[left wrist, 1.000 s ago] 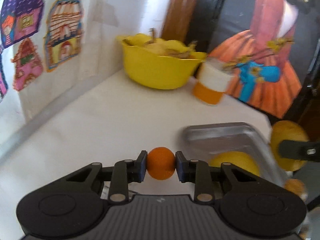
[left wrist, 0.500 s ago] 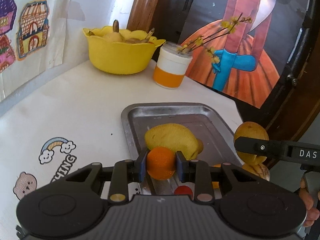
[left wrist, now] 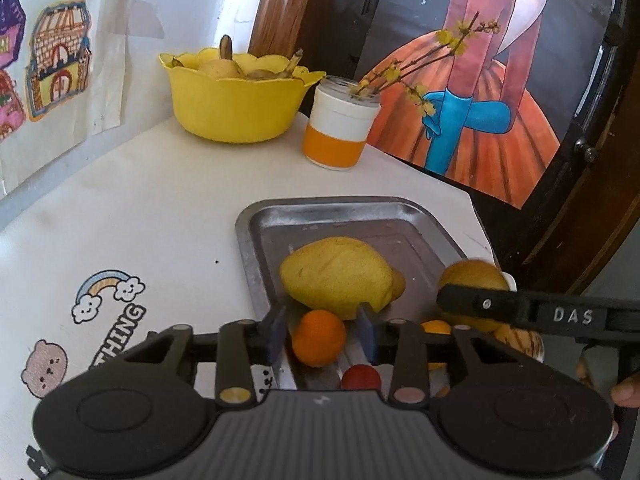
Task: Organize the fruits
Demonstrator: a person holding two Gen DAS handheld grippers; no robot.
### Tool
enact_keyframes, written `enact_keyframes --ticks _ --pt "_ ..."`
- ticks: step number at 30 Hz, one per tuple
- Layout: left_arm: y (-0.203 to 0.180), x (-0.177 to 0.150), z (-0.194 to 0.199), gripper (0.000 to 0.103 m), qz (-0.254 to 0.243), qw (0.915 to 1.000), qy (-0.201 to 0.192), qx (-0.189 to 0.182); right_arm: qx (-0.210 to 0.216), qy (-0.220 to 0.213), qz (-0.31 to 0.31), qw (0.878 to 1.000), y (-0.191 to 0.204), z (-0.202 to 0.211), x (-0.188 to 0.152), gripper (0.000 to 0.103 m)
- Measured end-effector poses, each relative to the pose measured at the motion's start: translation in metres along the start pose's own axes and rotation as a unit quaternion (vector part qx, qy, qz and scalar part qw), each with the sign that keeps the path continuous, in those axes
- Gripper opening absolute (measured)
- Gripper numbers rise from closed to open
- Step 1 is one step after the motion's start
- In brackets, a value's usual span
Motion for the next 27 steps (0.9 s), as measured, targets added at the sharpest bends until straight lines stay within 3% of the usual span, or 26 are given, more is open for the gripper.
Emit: enact_keyframes --ticks 5,9,11,14,18,27 --pt "0.000 -0.001 0.008 0.042 0.004 1.0000 -0.002 -0.005 -0.001 -0.016 0.007 1.000 0.004 0.009 0.003 0.070" --pt "0.004 0.001 0.024 0.065 0.014 0.9997 -0.021 -0.002 -0.007 -0.026 0.015 1.000 0.010 0.022 0.002 0.077" --pt "0.006 0.001 0.033 0.069 0.018 0.9994 -0.030 0.000 -0.010 -0.035 0.019 0.999 0.014 0.030 0.000 0.080" --pt "0.011 0.002 0.047 0.086 0.029 0.9986 -0.044 0.005 -0.016 -0.052 0.023 0.998 0.020 0.044 -0.002 0.086" --pt "0.017 0.001 0.068 0.099 0.041 0.9968 -0.068 0.015 -0.029 -0.082 0.035 0.996 0.029 0.065 -0.005 0.095" --pt "0.031 -0.011 0.105 0.102 0.057 0.9934 -0.097 0.025 -0.045 -0.125 0.055 0.990 0.057 0.104 -0.023 0.102"
Point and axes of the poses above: each gripper's, at about its wrist camera, not at the fingertips, and z roughly against the way its jaws point, y to its left, x to its top, the point moved 10 cm from there along -z, roughly the way its jaws point, and after that the axes turned 13 degrees about y, right-handed, at the moved point
